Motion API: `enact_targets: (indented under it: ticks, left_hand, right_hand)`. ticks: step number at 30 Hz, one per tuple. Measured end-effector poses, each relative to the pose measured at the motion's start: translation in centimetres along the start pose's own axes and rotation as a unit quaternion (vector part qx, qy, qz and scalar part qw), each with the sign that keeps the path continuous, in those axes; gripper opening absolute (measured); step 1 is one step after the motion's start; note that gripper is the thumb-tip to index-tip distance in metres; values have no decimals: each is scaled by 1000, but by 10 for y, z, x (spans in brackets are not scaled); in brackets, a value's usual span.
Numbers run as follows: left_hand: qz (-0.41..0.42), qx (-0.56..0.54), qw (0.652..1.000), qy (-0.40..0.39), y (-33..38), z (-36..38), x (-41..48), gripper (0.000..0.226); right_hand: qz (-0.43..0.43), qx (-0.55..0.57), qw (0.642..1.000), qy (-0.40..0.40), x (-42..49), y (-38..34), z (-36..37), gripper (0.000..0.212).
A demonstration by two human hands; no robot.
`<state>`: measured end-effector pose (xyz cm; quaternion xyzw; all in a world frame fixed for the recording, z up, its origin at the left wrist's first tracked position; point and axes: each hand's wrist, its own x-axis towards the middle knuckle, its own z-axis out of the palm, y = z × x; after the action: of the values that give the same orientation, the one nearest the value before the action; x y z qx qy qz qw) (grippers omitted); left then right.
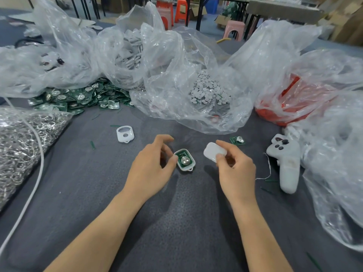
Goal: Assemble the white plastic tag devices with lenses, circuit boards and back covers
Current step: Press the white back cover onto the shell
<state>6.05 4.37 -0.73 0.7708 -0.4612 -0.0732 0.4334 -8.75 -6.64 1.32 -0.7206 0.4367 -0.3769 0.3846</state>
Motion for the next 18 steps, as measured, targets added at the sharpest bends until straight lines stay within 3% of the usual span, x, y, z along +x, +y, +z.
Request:
enact_targets:
  ticks: [11,14,18]
  left_hand:
    - [81,129,981,-121,3,11,1,90]
    - [73,121,984,-107,3,14,3,92]
    - [61,114,989,-68,-1,13,5,76]
  right_hand:
    - [-32,-161,974,-153,3,9,-11,45]
    - [-42,-170,974,-141,7,10,-12,45]
    - [-75,-90,990,-75,9,9,-19,48]
